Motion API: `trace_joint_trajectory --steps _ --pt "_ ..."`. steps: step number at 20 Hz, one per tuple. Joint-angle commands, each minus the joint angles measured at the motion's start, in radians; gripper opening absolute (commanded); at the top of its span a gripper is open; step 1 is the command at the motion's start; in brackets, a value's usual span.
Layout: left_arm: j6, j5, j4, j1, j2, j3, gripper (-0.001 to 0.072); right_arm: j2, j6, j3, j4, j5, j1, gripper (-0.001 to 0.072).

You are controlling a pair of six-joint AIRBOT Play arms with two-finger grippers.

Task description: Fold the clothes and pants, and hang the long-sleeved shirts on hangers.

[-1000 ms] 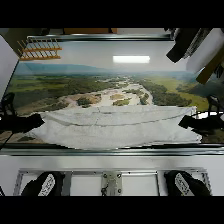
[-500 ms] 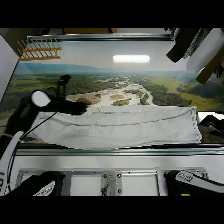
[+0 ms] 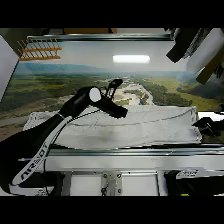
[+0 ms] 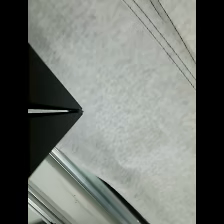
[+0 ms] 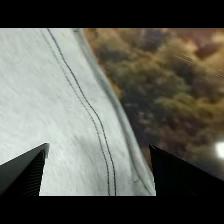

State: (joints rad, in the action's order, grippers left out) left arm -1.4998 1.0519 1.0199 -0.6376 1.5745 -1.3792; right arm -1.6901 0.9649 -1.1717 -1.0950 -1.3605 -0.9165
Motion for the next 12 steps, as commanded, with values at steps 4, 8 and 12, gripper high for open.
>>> trace_joint_trajectory --steps 4,8,12 --pt "0.000 0.063 -0.001 -0.036 0.103 -0.120 0.0023 -0.102 -0.044 -0.008 0.098 -0.090 0.066 0.0710" --pt "0.000 0.063 -0.001 -0.036 0.103 -0.119 0.0023 -0.123 -0.047 -0.008 0.109 -0.079 0.129 0.0180" --pt "-0.001 0.035 -0.001 -0.036 0.104 -0.119 0.0023 -0.063 -0.013 -0.011 0.058 -0.080 0.127 0.0022"
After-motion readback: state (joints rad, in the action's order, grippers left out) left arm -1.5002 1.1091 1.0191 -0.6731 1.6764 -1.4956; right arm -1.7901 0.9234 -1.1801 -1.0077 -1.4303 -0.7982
